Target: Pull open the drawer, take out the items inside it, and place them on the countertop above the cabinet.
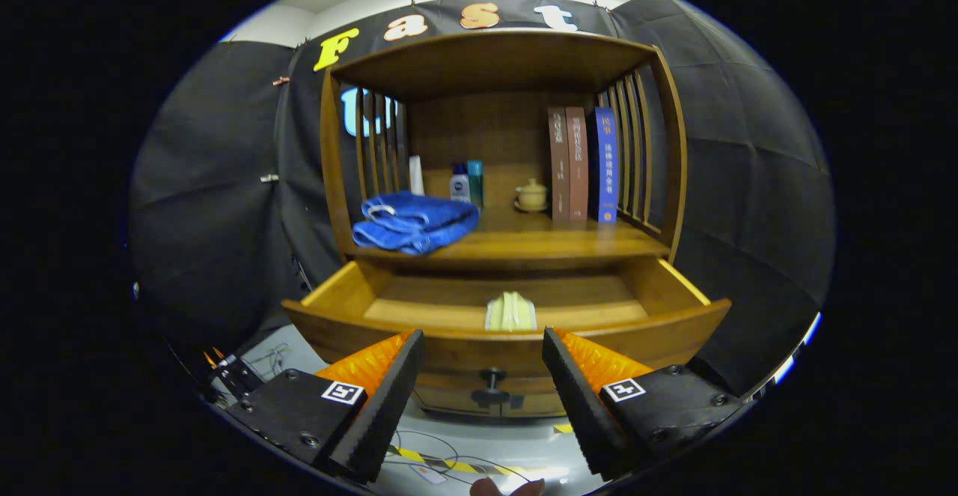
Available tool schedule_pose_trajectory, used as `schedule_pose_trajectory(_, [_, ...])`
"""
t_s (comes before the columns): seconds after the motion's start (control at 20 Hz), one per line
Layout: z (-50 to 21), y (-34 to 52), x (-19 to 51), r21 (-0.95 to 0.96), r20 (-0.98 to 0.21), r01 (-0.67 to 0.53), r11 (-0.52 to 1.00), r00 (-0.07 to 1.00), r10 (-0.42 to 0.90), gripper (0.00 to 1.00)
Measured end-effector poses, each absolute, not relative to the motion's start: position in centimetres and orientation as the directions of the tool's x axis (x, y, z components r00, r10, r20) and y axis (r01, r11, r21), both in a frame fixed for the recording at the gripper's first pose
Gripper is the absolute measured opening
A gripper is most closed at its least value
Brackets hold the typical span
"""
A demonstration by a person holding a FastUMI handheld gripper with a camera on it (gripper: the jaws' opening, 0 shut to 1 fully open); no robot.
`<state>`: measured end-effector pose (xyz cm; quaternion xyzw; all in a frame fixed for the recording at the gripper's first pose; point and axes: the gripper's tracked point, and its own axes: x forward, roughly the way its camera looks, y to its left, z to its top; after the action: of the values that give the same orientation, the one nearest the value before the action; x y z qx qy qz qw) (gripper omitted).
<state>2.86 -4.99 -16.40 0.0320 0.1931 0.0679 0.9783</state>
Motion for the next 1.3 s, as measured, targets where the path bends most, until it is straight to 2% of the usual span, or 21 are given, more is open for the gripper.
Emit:
schedule_pose_trajectory(0.35, [-13.7,-5.3,9.4,0.077,-0.52,-0.101,0.992,0.845,0.127,0.99])
schedule_pose_trajectory(0.6, [-18.5,-3.4,13.7,0.073,-0.689,-0.169,0.983,0.704,0.172,1.0])
schedule_pose_trajectory(0.75, [-21.9,-3.9,15.7,0.01,-0.758,-0.174,0.985,0.641,0.121,1.0])
schedule_pose_trajectory(1.3, [-30.9,-5.3,18.1,-0.029,-0.897,-0.049,0.998,0.443,-0.005,1.0])
